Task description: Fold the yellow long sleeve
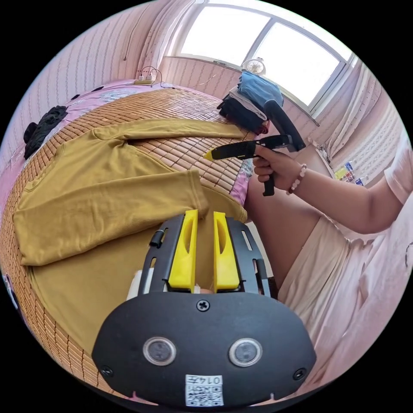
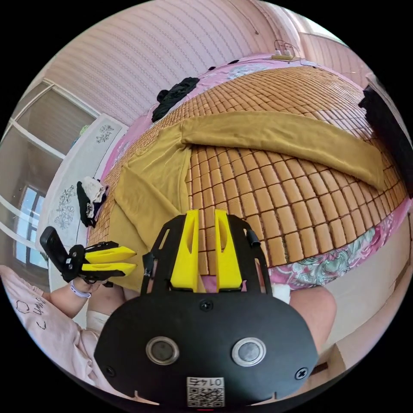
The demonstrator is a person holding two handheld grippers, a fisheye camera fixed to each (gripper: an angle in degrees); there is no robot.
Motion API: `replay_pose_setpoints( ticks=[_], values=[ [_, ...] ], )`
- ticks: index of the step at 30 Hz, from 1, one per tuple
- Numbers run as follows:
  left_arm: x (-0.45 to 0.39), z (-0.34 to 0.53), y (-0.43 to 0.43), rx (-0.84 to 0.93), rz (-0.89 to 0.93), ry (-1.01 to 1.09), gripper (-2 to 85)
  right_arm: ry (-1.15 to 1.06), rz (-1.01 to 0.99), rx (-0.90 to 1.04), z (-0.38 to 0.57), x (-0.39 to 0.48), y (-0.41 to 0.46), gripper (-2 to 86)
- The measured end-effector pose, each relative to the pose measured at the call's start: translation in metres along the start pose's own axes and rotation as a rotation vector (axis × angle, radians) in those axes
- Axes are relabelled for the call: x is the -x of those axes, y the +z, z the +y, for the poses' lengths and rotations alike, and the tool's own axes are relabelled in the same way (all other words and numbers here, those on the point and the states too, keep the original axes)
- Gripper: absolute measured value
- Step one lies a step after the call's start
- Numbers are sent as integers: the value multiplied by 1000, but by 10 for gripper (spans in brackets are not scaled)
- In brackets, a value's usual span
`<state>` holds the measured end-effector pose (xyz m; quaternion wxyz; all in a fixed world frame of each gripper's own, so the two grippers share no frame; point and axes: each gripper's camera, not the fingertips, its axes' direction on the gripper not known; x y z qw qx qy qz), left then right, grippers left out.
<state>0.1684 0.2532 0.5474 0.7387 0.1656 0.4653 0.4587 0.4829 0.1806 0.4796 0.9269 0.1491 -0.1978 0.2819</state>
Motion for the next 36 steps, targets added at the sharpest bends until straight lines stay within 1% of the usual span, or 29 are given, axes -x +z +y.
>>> replay_pose_setpoints(
  ticks=[2, 3, 4, 5, 7, 9, 11, 13, 16, 18, 23, 25, 27, 29, 31, 32, 34, 35, 36],
  values=[
    [5, -9, 17, 27, -17, 2, 64, 70, 71, -82, -11, -20, -17, 83],
    [7, -11, 22, 37, -20, 0, 64, 105, 138, -123, -20, -33, -27, 87],
    [11, -13, 35, 77, -24, -6, 63, 147, 220, -155, -28, -46, -35, 95],
    [17, -12, 47, 119, -40, -21, 61, 167, 261, -175, -32, -53, -40, 101],
    [20, -9, 46, 85, -40, -6, 59, 244, 416, -242, -44, -76, -51, 124],
    [25, -7, 45, 81, -27, -4, 57, 336, 487, -264, -50, -93, -53, 136],
    [33, -6, 42, 87, -14, -4, 56, 367, 481, -242, -55, -106, -50, 133],
    [37, -5, 40, 88, -10, -8, 56, 348, 542, -278, -56, -107, -49, 99],
    [45, -4, 35, 87, -11, -9, 57, 300, 608, -251, -57, -103, -48, 61],
    [50, -3, 32, 87, -6, -14, 57, 286, 612, -231, -57, -102, -50, 35],
    [66, -6, 16, 107, 14, -22, 58, 291, 533, -213, -51, -105, -65, 9],
    [73, -5, 8, 114, 29, -13, 58, 261, 431, -256, -42, -102, -80, 5],
    [83, -3, -5, 103, 68, -26, 57, 230, 371, -296, -34, -96, -93, 4],
    [98, 6, -30, 70, 96, -49, 53, 177, 252, -347, -30, -87, -107, 3],
    [109, 14, -50, 46, 82, -71, 52, 65, 47, -352, -35, -70, -117, 2],
    [118, 21, -64, 29, 82, -97, 51, 42, 4, -357, -37, -64, -118, 2],
    [132, 31, -86, -7, 86, -154, 51, -62, -147, -406, -45, -33, -123, 2],
    [142, 38, -101, -38, 87, -193, 51, -88, -192, -422, -47, -24, -124, 2],
    [146, 41, -109, -55, 85, -211, 51, -143, -290, -454, -53, -4, -127, 2]
  ],
)
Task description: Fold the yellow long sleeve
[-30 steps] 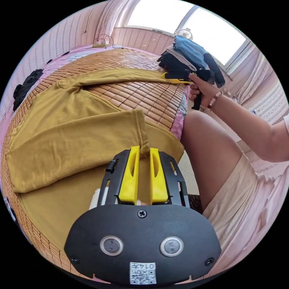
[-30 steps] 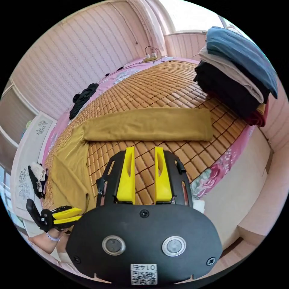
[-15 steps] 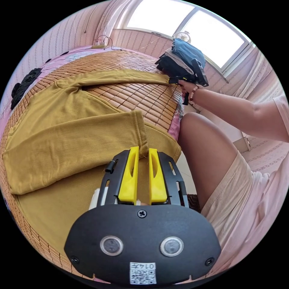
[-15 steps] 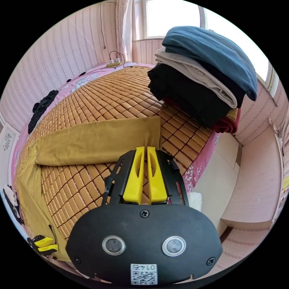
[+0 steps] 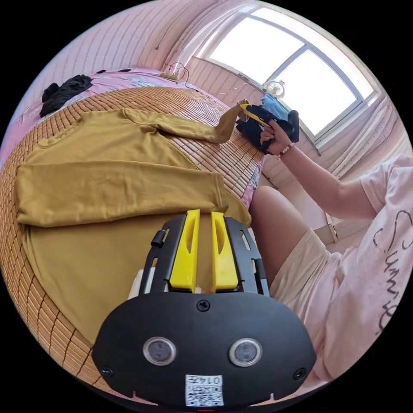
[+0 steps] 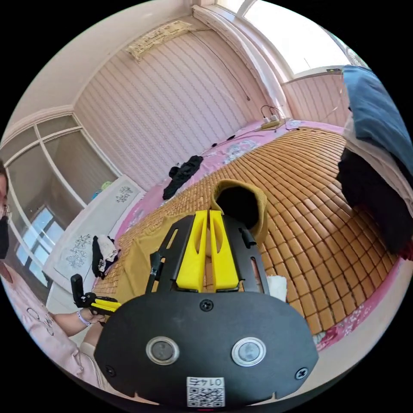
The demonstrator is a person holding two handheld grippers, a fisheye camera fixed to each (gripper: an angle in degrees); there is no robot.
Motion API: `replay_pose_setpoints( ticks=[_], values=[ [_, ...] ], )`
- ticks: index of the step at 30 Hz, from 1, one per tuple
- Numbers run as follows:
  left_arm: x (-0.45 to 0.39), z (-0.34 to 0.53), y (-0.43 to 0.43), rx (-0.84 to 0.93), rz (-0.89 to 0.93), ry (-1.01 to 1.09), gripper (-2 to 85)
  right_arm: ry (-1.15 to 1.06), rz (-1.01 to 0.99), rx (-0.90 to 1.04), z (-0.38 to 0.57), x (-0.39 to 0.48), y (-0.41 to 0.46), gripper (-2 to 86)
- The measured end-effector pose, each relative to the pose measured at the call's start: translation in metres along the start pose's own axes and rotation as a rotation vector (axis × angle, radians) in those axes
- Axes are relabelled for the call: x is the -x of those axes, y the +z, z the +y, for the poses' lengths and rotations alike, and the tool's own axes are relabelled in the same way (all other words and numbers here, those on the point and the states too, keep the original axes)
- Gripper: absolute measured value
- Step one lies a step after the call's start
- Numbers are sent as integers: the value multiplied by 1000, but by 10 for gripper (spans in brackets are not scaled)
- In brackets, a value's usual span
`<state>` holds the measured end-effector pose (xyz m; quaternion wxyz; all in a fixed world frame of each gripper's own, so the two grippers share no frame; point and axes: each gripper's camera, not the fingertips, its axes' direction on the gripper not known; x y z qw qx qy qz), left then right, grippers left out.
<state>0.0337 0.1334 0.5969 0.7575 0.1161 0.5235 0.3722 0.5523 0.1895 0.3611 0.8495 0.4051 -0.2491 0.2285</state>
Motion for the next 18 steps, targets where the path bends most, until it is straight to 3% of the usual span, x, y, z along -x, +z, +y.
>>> replay_pose_setpoints(
  ticks=[5, 8, 10, 15, 18],
  values=[
    [29, 20, -85, -146, -83, -117, 49, -296, -447, -36, -21, 119, 19, 6],
    [40, 40, -127, -184, -158, -185, 49, -535, -718, 146, 7, 205, 35, 14],
    [50, 58, -149, -204, -186, -249, 48, -644, -820, 404, 59, 252, 58, 29],
    [78, 112, -189, -238, -236, -460, 49, -601, -762, 794, 174, 271, 103, 72],
    [88, 128, -197, -236, -249, -538, 56, -616, -643, 872, 215, 277, 110, 79]
  ],
)
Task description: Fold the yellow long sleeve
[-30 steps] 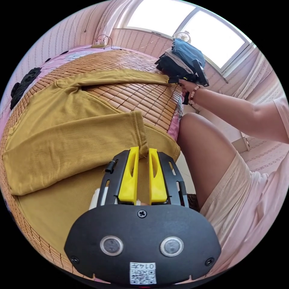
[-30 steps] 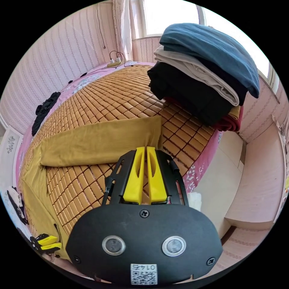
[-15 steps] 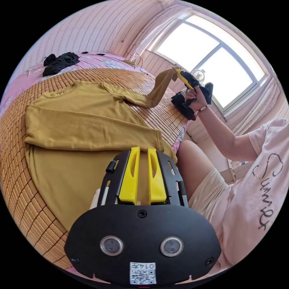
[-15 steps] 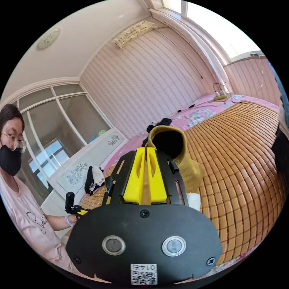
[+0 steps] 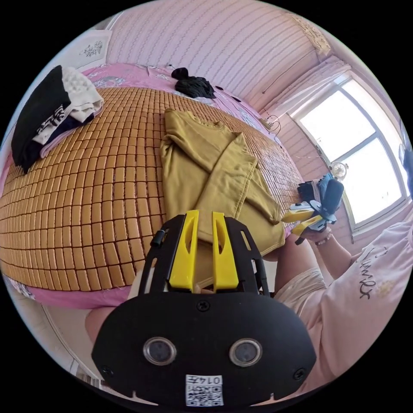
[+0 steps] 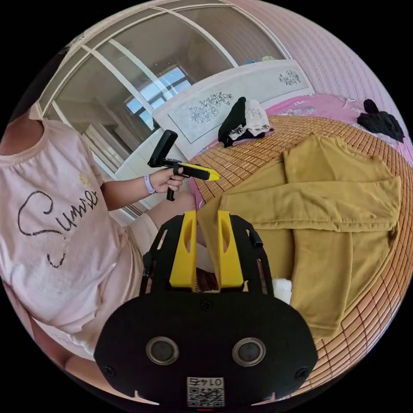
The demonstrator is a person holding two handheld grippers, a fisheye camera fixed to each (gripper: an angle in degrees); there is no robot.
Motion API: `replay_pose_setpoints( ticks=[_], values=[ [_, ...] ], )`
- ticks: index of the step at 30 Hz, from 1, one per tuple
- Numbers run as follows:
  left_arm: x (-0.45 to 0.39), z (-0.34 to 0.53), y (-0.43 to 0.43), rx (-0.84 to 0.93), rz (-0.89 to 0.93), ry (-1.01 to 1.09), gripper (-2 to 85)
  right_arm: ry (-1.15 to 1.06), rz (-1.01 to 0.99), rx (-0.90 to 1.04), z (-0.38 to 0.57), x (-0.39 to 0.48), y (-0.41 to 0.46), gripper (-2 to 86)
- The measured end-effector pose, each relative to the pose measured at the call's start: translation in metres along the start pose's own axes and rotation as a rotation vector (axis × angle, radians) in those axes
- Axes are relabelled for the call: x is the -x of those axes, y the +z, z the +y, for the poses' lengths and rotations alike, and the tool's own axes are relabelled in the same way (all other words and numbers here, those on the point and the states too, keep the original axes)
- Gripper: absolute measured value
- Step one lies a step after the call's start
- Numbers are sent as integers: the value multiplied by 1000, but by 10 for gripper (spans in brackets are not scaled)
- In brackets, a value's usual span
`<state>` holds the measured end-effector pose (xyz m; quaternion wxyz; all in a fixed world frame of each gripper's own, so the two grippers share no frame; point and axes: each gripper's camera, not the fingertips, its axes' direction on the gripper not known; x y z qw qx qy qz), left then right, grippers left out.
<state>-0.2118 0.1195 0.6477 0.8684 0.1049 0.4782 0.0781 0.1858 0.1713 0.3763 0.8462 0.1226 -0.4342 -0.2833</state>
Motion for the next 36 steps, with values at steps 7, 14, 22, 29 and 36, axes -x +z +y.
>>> replay_pose_setpoints(
  ticks=[7, 14, 22, 29, 36],
  values=[
    [-5, -19, 34, 179, -68, 41, 77, 46, 83, 76, -8, -4, 38, 92],
    [0, -28, 10, 176, -80, 74, 31, 161, 511, -158, -28, -66, -10, 141],
    [65, -153, -26, -43, -113, 128, 20, 456, 797, -215, -87, -252, -66, 147],
    [99, -280, 32, 4, -156, 68, 102, 701, 573, -102, -112, -358, -57, 80],
    [87, -317, 37, -17, -86, 46, 47, 649, 348, -306, -125, -372, -120, 26]
  ],
)
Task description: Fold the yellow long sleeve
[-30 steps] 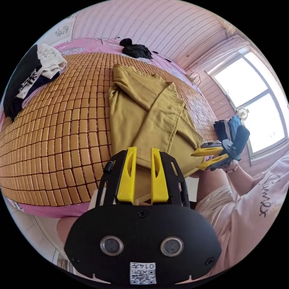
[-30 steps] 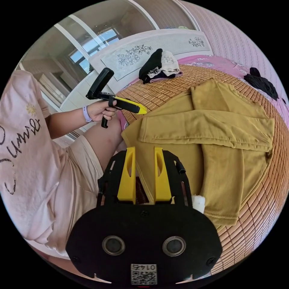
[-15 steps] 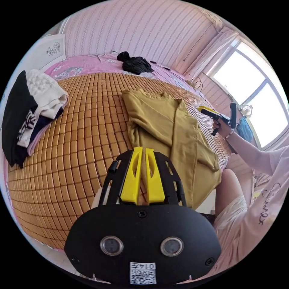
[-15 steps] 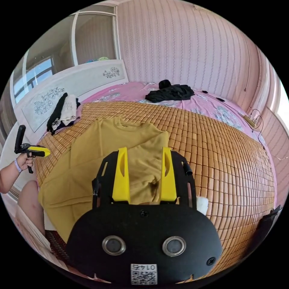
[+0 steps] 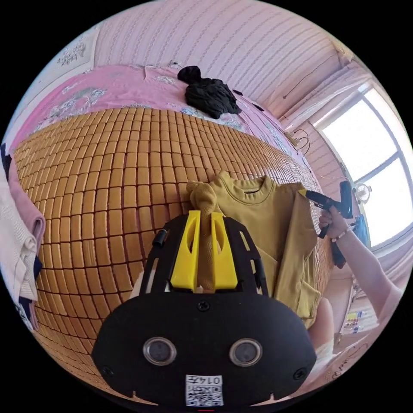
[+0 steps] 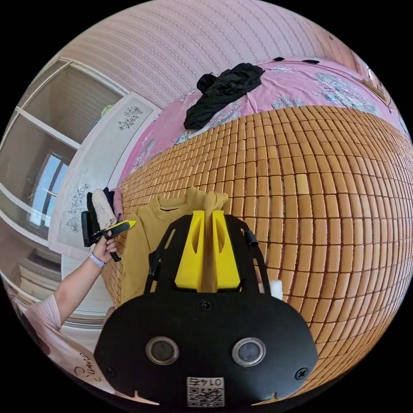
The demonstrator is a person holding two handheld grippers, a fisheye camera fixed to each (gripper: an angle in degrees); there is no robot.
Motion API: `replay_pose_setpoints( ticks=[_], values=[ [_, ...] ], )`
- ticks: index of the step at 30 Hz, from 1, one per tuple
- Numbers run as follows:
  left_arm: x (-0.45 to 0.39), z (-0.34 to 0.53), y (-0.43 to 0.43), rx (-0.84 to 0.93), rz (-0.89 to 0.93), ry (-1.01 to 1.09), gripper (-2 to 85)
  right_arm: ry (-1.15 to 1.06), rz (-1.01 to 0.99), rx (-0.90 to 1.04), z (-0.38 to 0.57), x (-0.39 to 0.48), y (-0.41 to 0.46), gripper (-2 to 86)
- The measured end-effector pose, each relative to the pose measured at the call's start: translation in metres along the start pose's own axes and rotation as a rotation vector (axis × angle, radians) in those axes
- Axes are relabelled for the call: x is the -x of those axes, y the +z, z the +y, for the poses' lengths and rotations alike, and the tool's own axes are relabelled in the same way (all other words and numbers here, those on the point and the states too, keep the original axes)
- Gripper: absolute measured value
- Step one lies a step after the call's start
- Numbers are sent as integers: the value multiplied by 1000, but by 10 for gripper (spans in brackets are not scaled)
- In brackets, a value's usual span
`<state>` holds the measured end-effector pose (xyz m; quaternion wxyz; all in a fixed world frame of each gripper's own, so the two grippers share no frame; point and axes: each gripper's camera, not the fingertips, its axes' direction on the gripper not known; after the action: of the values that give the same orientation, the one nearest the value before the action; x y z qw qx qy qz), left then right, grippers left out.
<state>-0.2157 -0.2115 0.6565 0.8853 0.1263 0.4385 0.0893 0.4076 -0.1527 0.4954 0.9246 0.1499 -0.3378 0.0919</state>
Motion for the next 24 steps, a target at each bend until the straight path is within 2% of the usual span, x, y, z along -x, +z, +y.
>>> replay_pose_setpoints(
  ticks=[2, 6, 9, 11, 14, 16, 18, 20, 22, 24],
  values=[
    [-18, 0, -35, -117, -31, 75, 43, -39, -62, -88, -4, 5, -30, 24],
    [-31, 17, -103, -246, 46, 148, 41, -205, -201, -204, 24, 26, -99, 24],
    [-36, 70, -157, -286, 125, 236, 42, -366, -262, -129, 81, 43, -135, 30],
    [-29, 133, -176, -205, 201, 206, 44, -407, -240, -19, 128, 47, -140, 38],
    [-12, 216, -169, 11, 153, 57, 42, -295, -65, 149, 207, 32, -123, 60],
    [-5, 259, -169, 55, 137, -37, 41, -133, -1, 210, 253, 15, -108, 71],
    [-2, 287, -169, 54, 165, -140, 42, -51, -31, 166, 271, 11, -102, 88],
    [-6, 307, -171, -22, 198, -252, 51, 7, -17, 114, 276, 13, -94, 114],
    [-15, 314, -172, -113, 188, -299, 55, 37, 49, 77, 269, 18, -78, 126],
    [-22, 311, -163, -117, 202, -324, 77, 19, 133, 87, 261, 24, -62, 129]
  ],
)
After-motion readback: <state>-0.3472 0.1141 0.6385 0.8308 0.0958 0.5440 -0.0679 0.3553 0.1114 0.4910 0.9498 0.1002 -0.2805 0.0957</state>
